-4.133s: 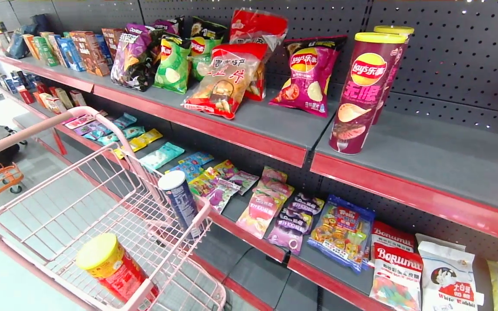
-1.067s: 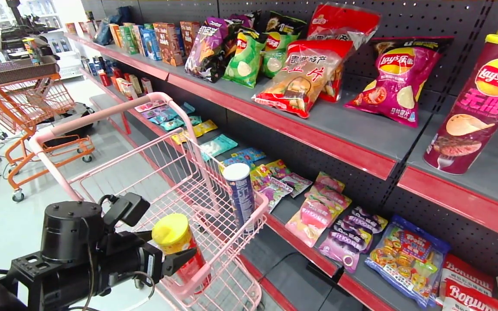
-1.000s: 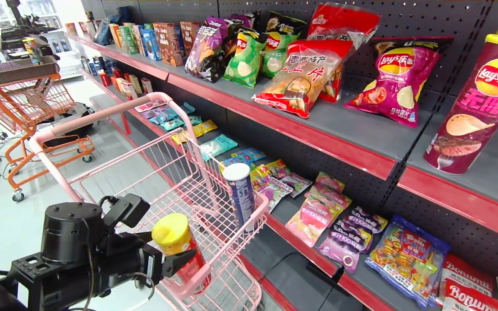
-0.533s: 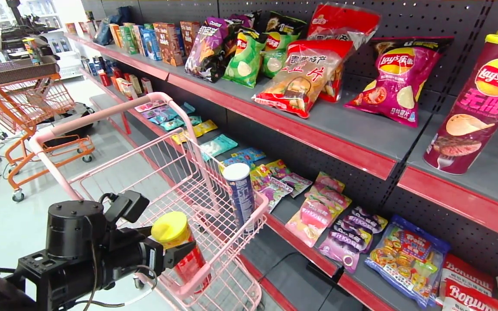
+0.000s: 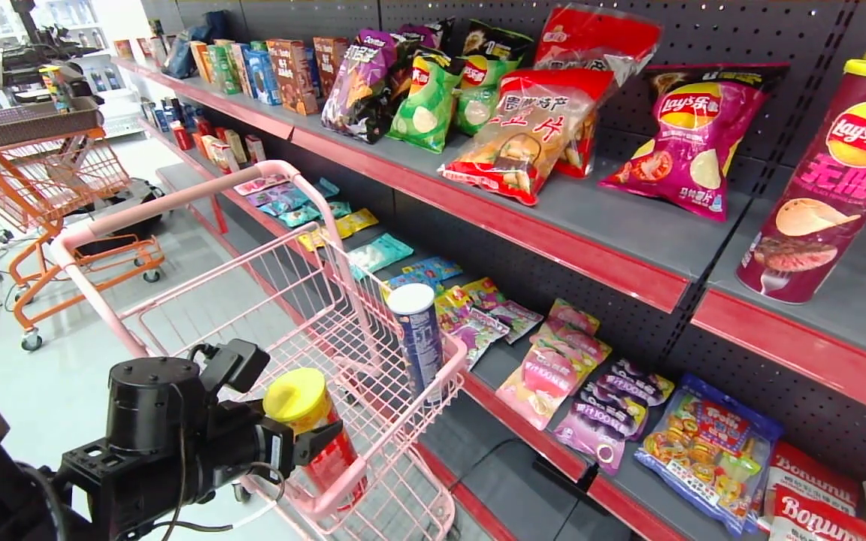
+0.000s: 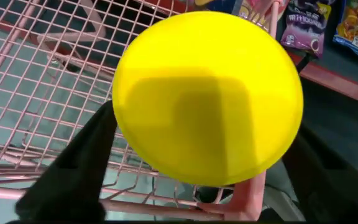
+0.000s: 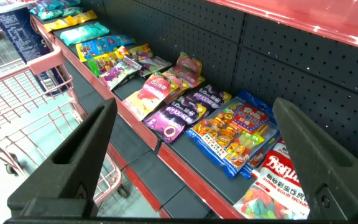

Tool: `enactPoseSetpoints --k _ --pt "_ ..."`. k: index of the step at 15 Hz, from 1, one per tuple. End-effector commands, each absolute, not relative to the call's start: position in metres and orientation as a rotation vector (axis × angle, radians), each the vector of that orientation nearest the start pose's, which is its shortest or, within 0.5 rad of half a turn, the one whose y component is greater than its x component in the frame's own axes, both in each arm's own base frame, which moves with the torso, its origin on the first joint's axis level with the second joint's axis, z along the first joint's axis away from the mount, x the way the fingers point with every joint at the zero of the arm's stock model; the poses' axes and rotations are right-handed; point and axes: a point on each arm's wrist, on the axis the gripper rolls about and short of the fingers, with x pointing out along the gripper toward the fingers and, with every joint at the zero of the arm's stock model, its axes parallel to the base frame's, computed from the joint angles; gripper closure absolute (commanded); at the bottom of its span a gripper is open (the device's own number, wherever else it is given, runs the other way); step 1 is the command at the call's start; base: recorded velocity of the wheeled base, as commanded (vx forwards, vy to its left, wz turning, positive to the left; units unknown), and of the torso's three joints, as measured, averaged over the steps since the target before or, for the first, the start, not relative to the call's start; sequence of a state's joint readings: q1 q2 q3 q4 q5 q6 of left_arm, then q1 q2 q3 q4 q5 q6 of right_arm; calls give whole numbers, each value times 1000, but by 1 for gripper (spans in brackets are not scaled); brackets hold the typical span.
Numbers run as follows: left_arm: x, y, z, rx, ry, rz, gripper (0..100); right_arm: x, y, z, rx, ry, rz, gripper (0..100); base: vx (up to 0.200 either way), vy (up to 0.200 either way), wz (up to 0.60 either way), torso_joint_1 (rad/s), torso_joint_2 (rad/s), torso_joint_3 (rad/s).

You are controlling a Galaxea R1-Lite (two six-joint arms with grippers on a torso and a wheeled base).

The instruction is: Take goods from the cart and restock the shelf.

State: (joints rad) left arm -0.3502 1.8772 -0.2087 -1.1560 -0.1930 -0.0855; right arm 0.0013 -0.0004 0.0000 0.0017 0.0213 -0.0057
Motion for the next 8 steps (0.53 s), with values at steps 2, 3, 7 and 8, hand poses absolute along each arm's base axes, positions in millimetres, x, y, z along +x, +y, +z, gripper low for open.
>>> enactPoseSetpoints --k 2,3,7,8 --pt "222 -86 54 -41 539 -507 100 -23 0 75 -6 1 23 0 0 0 0 0 0 0" --pt "221 -86 54 -40 539 -507 100 -23 0 75 -6 1 23 0 0 0 0 0 0 0" --pt "223 -83 70 -51 458 -476 100 -23 0 75 -6 1 23 0 0 0 0 0 0 0" --pt "228 -80 81 -60 405 -448 100 -23 0 75 -8 1 23 0 0 0 0 0 0 0"
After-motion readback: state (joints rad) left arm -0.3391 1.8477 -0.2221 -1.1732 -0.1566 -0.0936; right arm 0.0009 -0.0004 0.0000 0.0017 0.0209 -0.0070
